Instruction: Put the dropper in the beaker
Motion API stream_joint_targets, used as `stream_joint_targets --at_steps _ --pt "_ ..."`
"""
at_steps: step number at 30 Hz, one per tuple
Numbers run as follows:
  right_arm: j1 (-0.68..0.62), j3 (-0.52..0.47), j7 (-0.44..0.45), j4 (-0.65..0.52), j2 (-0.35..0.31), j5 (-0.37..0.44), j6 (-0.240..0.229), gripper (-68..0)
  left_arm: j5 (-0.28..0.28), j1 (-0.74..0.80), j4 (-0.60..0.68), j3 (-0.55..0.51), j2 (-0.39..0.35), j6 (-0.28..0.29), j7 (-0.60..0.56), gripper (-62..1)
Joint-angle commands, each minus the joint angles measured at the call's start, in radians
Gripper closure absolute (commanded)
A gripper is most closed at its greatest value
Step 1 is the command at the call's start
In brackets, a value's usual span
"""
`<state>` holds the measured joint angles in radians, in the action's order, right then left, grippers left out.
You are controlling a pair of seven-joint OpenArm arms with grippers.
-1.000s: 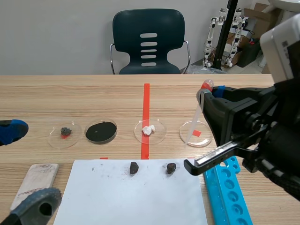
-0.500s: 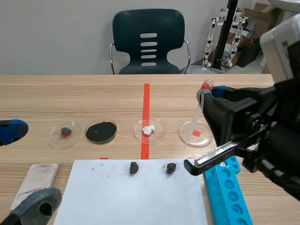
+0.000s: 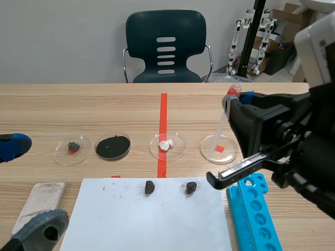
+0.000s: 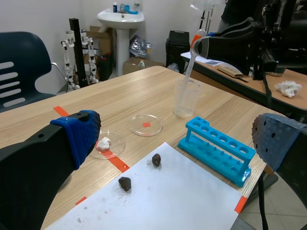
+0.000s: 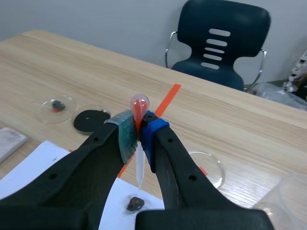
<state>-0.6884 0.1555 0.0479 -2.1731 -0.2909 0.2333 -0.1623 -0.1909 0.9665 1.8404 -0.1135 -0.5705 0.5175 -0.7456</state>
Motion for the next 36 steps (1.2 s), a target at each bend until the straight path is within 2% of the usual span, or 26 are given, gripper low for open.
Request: stream_joint_targets --at_steps 1,5,19,28,36 --pt "0.037 -0.028 0.018 -0.012 0.000 0.006 0.019 -0.4 -0.007 0.000 0.009 0.003 0.007 0.002 -0.017 -62.3" --pt "0.075 -0.074 0.009 -0.012 0.000 0.007 0.043 -0.4 -0.007 0.000 0.009 0.003 0.008 0.002 -0.017 -62.3" --pt "0.214 -0.266 -0.087 0.007 0.000 0.039 0.043 -0.4 -0.007 0.000 0.009 0.003 0.008 0.002 -0.017 -62.3" --pt "0.317 -0.354 -0.093 0.195 -0.006 0.078 0.042 -0.4 -0.007 0.000 0.009 0.003 0.007 0.002 -0.016 -62.3" --pt "0.388 -0.360 -0.077 0.354 -0.069 0.146 0.042 -0.4 -0.007 0.000 0.009 0.003 0.008 0.002 -0.016 -62.3"
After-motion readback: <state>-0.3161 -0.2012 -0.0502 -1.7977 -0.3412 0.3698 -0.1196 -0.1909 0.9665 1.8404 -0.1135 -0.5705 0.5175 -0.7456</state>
